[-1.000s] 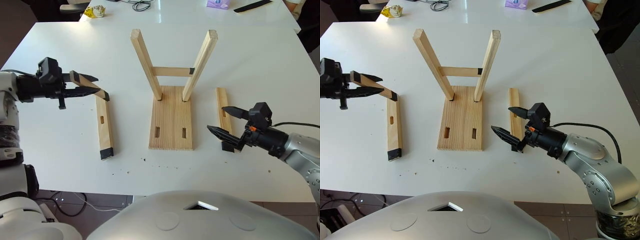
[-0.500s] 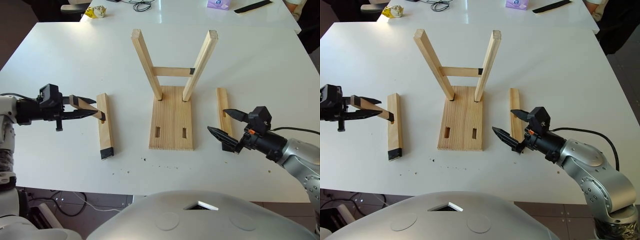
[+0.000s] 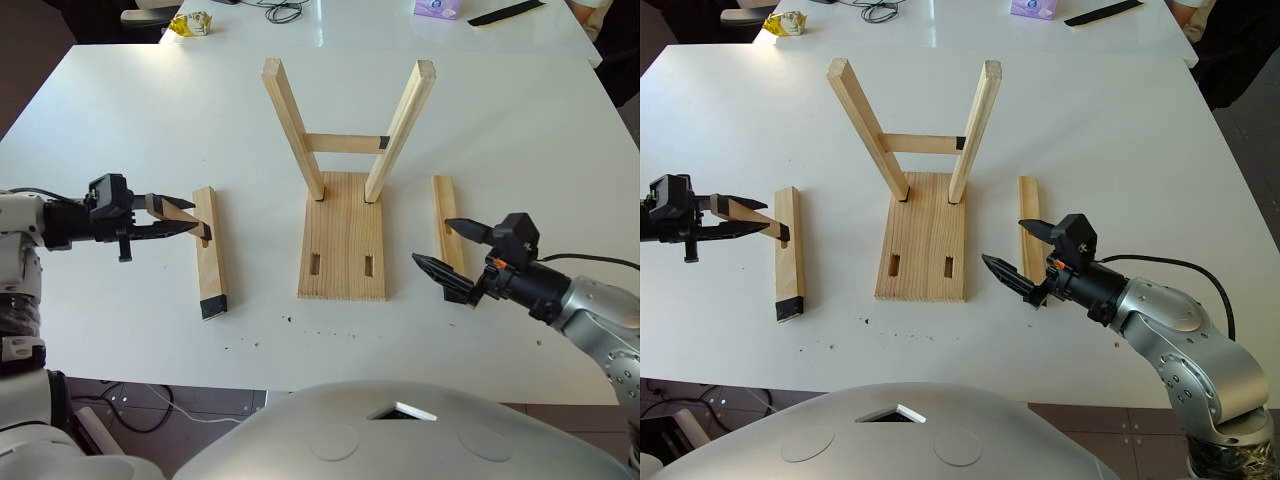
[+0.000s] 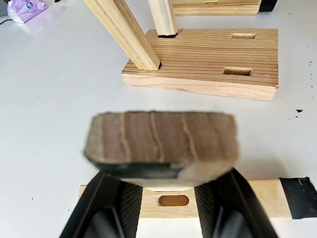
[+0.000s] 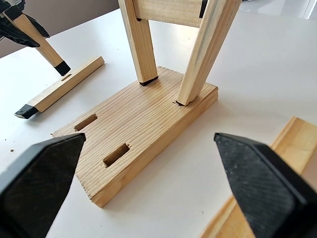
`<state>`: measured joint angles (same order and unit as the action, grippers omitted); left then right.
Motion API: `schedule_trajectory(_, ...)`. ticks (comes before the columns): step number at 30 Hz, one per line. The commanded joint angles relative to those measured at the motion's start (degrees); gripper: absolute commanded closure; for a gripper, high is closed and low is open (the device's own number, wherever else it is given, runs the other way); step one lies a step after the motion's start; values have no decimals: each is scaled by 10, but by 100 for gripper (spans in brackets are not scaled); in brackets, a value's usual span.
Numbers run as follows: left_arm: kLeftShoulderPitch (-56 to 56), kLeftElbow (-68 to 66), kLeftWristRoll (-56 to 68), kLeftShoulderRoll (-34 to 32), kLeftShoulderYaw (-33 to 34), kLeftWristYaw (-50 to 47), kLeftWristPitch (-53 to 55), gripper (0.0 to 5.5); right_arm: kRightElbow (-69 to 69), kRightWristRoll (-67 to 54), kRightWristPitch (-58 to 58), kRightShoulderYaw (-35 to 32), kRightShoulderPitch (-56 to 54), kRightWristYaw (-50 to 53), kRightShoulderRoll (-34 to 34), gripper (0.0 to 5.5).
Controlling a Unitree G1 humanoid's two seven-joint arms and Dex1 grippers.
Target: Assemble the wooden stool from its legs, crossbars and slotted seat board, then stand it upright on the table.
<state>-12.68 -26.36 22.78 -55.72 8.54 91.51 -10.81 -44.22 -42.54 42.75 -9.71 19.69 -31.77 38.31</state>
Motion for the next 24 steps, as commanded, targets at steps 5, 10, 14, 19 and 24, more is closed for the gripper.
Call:
schedule_trajectory(5, -10, -31, -12, -15, -22, 9, -32, 419, -4, 4, 1, 1, -1, 6, 3, 70)
schedule_trajectory(10, -6, -40, -12, -17, -28, 9, -42, 419, -3, 2, 2, -1, -3, 7, 5, 70)
schedule_trajectory(14, 6, -38, -11, -21, -31, 10, -48, 419, -3, 1, 3, -2, -3, 8, 6, 70)
schedule_trajectory(19, 22, -31, -11, -24, -35, 9, -51, 419, -5, 3, 3, 0, -2, 12, 5, 70)
schedule_trajectory(24, 26, -30, -22, -19, -35, 6, -37, 419, -4, 5, 3, 2, -3, 17, 4, 70)
